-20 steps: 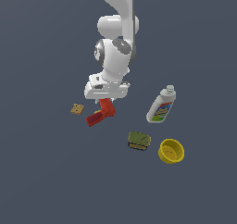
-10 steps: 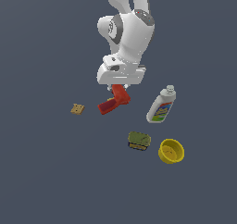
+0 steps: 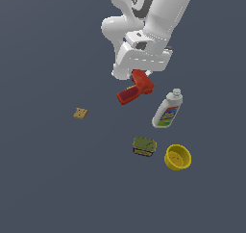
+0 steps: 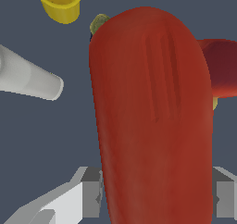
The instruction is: Pick up a designated object from a clutter of objects.
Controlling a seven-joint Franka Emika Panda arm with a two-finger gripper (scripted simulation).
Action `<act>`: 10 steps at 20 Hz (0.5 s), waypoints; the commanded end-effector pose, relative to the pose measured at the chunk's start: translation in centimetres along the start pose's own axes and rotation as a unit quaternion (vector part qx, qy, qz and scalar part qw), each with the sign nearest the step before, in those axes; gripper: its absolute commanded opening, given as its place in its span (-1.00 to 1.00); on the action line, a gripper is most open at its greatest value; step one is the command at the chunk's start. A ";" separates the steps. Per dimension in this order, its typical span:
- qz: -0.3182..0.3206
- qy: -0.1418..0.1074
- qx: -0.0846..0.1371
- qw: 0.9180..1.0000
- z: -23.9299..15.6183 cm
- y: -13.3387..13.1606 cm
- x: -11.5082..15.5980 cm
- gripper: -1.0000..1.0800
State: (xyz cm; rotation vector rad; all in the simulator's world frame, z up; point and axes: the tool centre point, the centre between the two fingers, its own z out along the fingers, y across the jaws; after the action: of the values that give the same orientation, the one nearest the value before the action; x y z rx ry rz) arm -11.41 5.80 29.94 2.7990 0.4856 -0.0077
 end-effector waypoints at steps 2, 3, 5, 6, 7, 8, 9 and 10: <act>0.000 0.002 0.000 1.000 -3.4 -1.4 0.3 -1.00; 0.000 0.002 0.000 1.000 -4.3 -1.7 0.4 -1.00; 0.001 0.002 0.000 1.000 -5.9 -2.3 0.5 -1.00; 0.001 0.002 0.000 1.000 -6.6 -2.6 0.6 -1.00; 0.001 0.002 0.000 1.000 -7.2 -2.9 0.7 -1.00; 0.001 0.002 0.000 1.000 -7.8 -3.1 0.8 -1.00; 0.001 0.002 0.000 1.000 -8.4 -3.4 0.9 -1.00; 0.001 0.002 0.000 1.000 -8.9 -3.6 1.0 -1.00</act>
State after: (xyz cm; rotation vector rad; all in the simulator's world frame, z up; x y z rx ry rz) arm -12.08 11.30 36.44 2.7986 0.4848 -0.0063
